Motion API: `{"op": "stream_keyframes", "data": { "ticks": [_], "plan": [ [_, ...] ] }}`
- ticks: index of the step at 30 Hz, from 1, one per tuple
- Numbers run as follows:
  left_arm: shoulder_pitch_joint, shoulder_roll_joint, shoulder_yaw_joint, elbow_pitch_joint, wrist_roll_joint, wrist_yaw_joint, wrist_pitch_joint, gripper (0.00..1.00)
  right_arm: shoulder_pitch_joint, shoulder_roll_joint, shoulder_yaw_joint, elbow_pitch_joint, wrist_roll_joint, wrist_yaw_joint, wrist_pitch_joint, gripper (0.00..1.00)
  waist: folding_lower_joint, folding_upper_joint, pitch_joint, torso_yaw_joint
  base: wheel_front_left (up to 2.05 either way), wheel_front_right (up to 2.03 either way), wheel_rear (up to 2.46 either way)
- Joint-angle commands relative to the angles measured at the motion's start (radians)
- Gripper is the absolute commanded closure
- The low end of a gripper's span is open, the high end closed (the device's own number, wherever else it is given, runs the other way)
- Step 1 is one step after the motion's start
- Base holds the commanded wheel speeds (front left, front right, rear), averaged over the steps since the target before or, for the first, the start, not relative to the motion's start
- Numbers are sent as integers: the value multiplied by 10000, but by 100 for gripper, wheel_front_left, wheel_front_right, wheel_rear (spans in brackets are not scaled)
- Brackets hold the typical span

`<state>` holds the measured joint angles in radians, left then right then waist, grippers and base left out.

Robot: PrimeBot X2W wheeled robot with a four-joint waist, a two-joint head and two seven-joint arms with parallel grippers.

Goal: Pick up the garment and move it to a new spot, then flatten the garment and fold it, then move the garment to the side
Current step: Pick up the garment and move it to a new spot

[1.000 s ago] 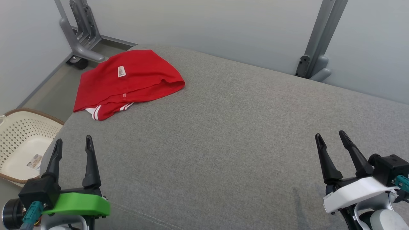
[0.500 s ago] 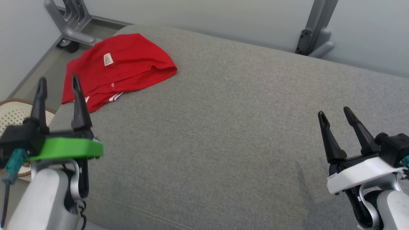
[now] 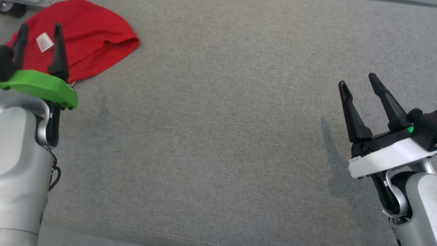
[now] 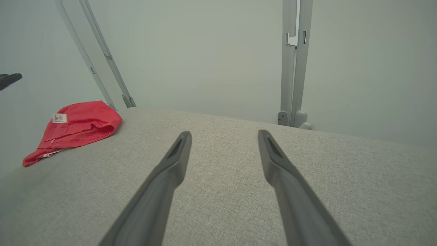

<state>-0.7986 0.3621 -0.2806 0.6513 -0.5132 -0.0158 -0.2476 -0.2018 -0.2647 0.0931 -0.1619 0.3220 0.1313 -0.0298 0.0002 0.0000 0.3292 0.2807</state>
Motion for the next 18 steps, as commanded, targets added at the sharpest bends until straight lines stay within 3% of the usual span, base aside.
{"op": "stream_keyframes", "data": {
  "ticks": [1, 8, 15, 16, 17, 18],
  "plan": [
    [-352, -7, 2, 489, -166, -192, 76, 0, -233, -58, 35, -19, 17, -10, -95, 0, -2, 0, 1260, -1119, 0, 0, 0],
    [-1538, 16, -139, 3385, -468, -865, 551, 0, -733, -147, 308, 22, 124, -12, -250, 0, -2, 0, 2099, -1729, 0, 0, 0],
    [-2126, 115, -251, 5059, -795, -1073, 1042, 0, -966, -210, 384, 50, 198, -12, -374, 0, -2, 0, 2520, -2075, 0, 0, 0],
    [-2177, 120, -269, 5178, -810, -1077, 988, 18, -965, -220, 375, 57, 197, -10, -386, 0, -2, 0, 2540, -2083, 0, 0, 0],
    [-2191, 115, -301, 5295, -827, -1097, 938, 59, -969, -227, 364, 65, 191, -10, -407, 0, -2, 0, 2553, -2088, 0, 0, 0],
    [-2182, 96, -316, 5377, -851, -1113, 831, 84, -970, -228, 356, 74, 189, -12, -424, 0, -2, 0, 2558, -2093, 0, 0, 0]
  ]
}}
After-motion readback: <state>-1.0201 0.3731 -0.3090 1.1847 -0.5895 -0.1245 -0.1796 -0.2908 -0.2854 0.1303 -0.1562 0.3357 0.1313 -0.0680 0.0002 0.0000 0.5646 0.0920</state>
